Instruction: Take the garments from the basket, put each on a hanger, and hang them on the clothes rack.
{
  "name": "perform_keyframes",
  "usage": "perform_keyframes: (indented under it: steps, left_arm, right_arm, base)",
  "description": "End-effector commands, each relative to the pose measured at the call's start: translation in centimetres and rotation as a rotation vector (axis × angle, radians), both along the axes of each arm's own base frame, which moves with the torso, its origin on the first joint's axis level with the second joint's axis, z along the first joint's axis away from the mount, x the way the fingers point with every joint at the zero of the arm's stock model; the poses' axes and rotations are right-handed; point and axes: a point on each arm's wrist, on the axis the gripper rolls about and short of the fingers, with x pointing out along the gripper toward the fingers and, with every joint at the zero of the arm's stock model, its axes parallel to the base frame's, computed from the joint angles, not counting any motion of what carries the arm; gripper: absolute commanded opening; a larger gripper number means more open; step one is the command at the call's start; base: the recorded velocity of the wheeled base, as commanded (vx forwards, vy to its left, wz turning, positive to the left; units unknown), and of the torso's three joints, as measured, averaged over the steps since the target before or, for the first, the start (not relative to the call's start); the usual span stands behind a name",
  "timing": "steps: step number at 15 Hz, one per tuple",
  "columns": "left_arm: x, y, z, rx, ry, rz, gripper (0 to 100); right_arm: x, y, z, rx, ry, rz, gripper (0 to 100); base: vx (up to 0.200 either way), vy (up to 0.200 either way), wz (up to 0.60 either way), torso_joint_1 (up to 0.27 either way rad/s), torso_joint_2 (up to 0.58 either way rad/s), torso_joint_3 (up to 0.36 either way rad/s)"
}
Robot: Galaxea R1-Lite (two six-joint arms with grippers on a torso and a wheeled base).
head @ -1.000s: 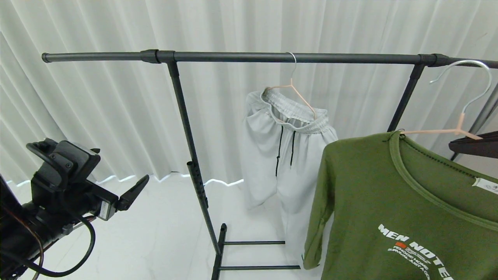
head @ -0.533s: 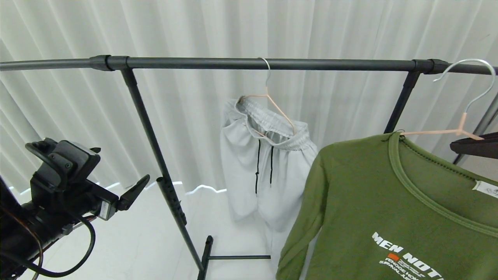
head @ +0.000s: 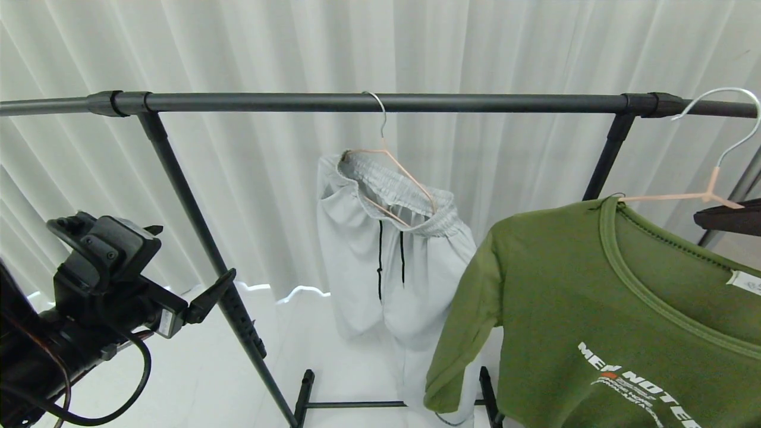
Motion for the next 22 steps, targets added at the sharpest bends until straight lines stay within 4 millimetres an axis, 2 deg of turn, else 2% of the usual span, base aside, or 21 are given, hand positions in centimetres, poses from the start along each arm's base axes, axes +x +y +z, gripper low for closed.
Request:
perform_keyframes:
  steps: [1,7,11,16,17,18,22]
  left_arm:
    - [0.2,-0.2,0.0,0.000,0.002,-0.009,100]
    - [1.0,-0.2,0.1,0.006,0.004,-0.008,100]
    - [1.1,-0.3,0.4,0.003,-0.006,-0.014,100]
    - [0.8,-1.8,0.5,0.004,-0.016,-0.080,100]
    - [0.7,-2.1,0.5,0.004,-0.016,-0.097,100]
    - [0.5,-2.9,0.6,0.006,-0.020,-0.123,100]
    - [0.2,-4.2,0.6,0.008,-0.023,-0.121,100]
  right_arm:
    - [0.1,-0.5,0.1,0.000,-0.004,-0.033,0]
    - [0.7,-3.4,0.1,-0.063,-0.035,-0.209,0]
    - [2.1,-2.8,0.2,-0.024,-0.057,-0.125,0]
    - [7.9,-1.6,-0.3,-0.019,-0.081,-0.106,0]
    - [8.6,-1.6,-0.2,-0.022,-0.079,-0.112,0]
    - [10.2,-1.3,0.0,-0.028,-0.082,-0.121,0]
    - [14.2,-0.5,-0.1,-0.047,-0.092,-0.152,0]
  base:
    - [0.000,0.000,0.00,0.000,0.00,0.000]
    - [0.000,0.000,0.00,0.000,0.00,0.000]
    - [0.000,0.000,0.00,0.000,0.00,0.000]
    - [0.000,0.000,0.00,0.000,0.00,0.000]
    - [0.000,0.000,0.00,0.000,0.00,0.000]
    - [0.000,0.000,0.00,0.000,0.00,0.000]
    - [0.000,0.000,0.00,0.000,0.00,0.000]
